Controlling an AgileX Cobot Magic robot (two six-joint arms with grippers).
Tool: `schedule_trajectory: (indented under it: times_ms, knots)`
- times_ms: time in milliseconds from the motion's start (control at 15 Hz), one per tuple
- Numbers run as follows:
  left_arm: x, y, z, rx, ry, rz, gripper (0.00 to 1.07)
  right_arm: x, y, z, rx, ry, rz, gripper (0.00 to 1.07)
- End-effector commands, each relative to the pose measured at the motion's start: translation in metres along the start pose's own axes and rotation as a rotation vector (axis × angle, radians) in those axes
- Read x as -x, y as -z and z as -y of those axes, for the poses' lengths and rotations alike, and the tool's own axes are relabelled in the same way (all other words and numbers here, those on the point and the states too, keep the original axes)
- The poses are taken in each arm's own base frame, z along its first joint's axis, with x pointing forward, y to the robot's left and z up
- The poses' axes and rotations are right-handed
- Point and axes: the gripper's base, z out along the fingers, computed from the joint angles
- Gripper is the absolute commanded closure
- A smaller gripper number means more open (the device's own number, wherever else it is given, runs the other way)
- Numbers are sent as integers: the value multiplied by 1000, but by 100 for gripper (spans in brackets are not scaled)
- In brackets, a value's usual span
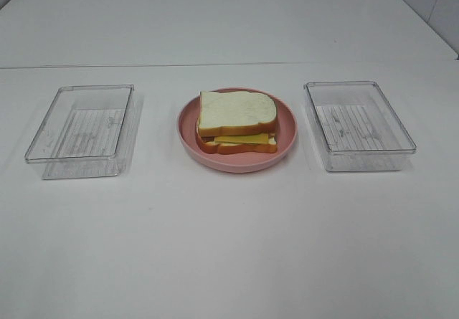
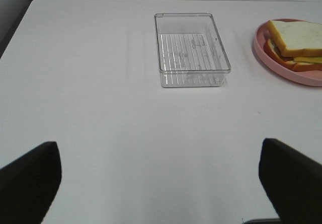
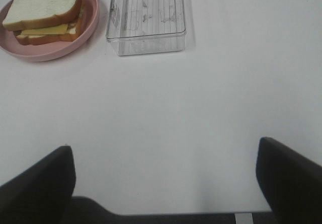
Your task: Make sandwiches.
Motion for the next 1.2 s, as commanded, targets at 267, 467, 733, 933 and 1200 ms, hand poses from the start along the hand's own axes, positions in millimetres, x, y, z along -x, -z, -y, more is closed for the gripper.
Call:
schedule_trajectory:
  times_ms: [267,467,733,933,1200]
  knots:
    - [-1,2,1,-9,7,24,6,-25,10,-2,9,47,75,13]
    - [-1,2,1,-8,6,25,6,-29,12,-1,45,89,101,14]
    - [-1,2,1,-8,3,24,6,-29,10,0,48,111,106,15]
    - [-1,2,1,-8,3,24,6,-29,10,0,47,110,107,15]
    - [-1,2,1,-8,3,24,6,-29,10,0,48,108,107,15]
